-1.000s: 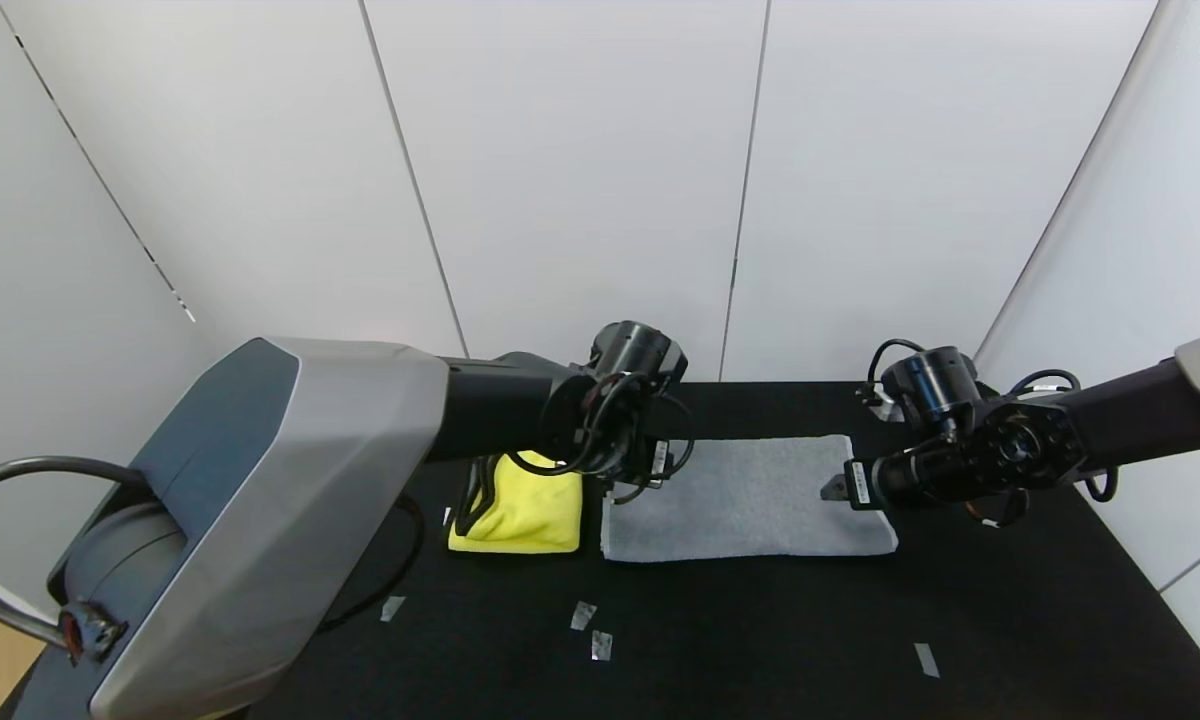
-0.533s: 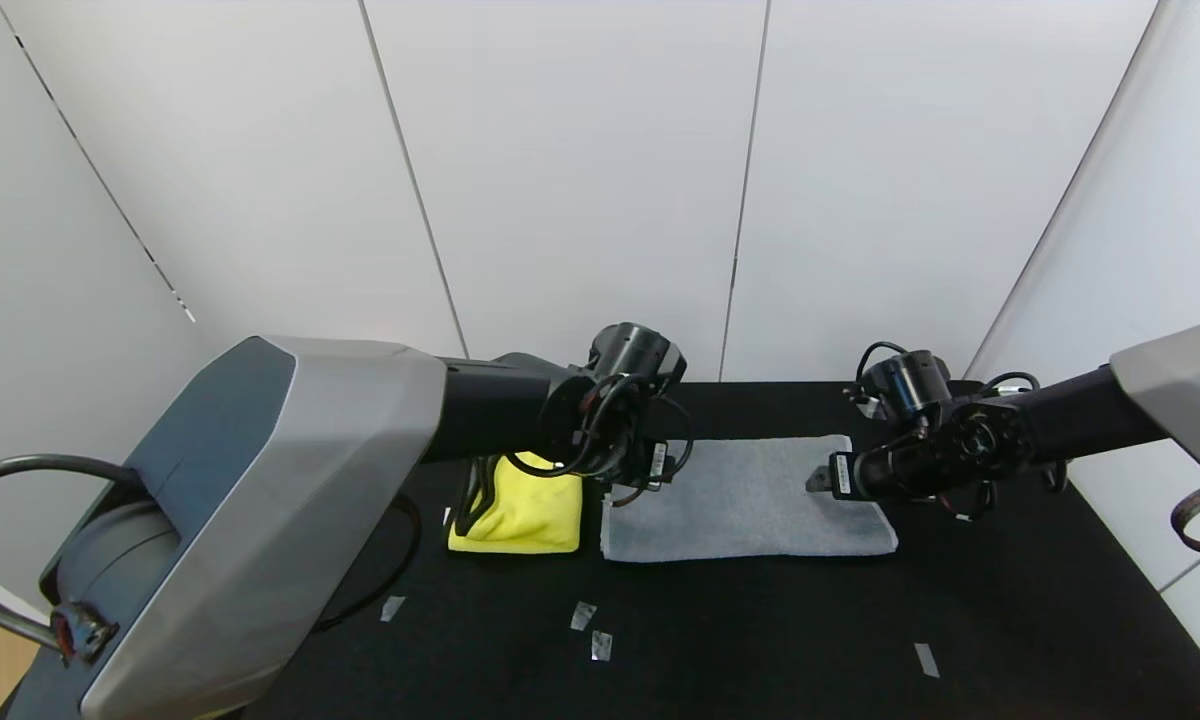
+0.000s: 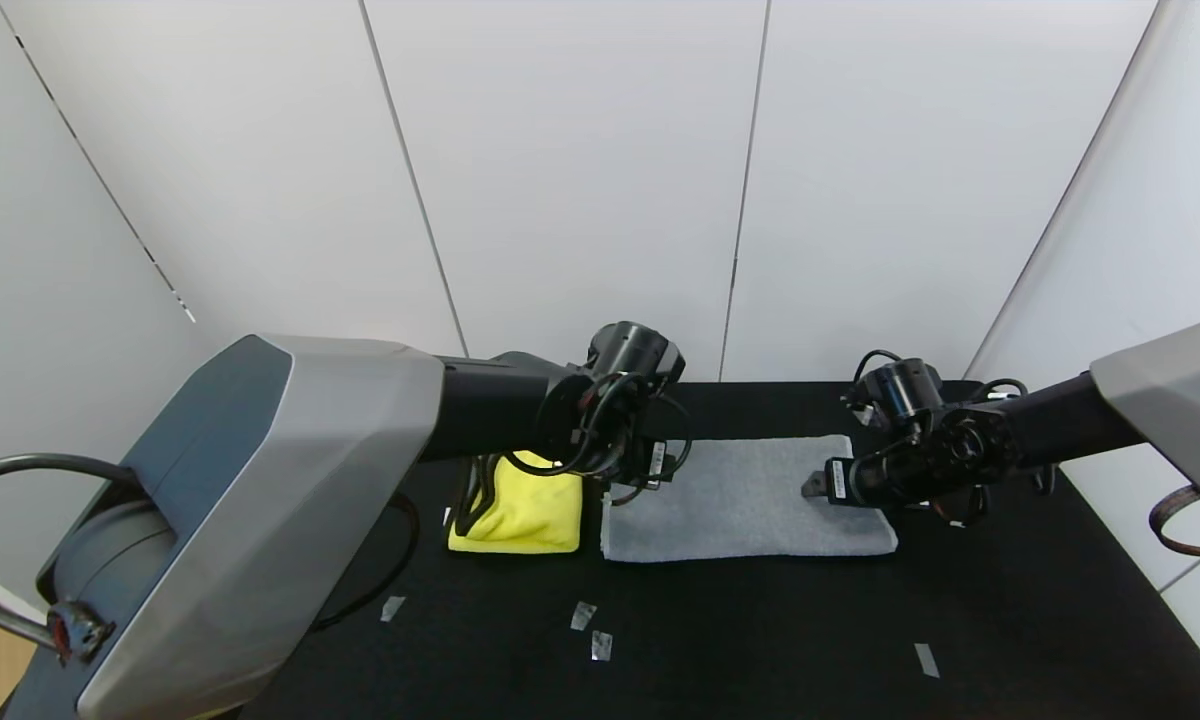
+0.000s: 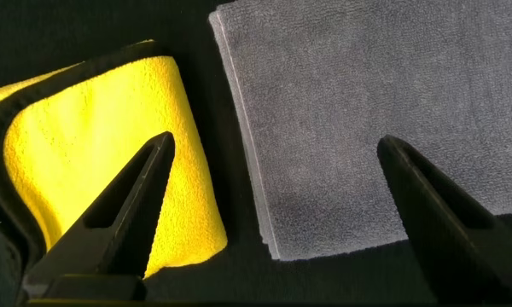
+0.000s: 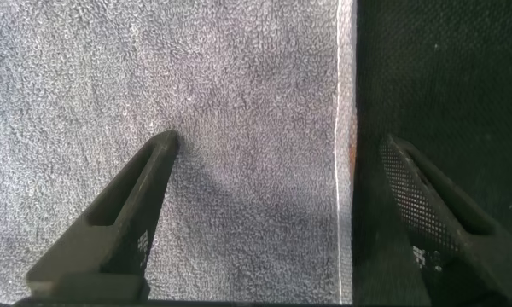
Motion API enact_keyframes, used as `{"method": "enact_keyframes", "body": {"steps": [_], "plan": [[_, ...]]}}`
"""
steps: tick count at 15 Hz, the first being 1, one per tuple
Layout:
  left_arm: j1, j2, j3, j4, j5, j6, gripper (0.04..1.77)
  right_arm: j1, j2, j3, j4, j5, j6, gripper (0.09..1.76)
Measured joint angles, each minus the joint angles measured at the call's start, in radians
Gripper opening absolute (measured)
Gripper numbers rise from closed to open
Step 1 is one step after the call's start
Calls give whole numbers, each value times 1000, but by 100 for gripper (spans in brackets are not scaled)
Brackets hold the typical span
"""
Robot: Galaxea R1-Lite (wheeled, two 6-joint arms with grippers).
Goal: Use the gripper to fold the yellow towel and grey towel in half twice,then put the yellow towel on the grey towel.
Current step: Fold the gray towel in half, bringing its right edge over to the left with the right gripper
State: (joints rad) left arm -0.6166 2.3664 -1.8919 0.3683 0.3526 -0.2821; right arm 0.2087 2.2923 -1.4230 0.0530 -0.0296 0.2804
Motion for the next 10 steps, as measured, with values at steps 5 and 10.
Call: {"method": "enact_keyframes", "body": {"steps": [5, 10], "plan": [[1, -7, 2, 0, 0, -1, 170, 1, 3, -12, 21, 8, 11, 104], [1, -8, 10, 0, 0, -3, 170, 5, 1, -13, 20, 9, 11, 17]]}}
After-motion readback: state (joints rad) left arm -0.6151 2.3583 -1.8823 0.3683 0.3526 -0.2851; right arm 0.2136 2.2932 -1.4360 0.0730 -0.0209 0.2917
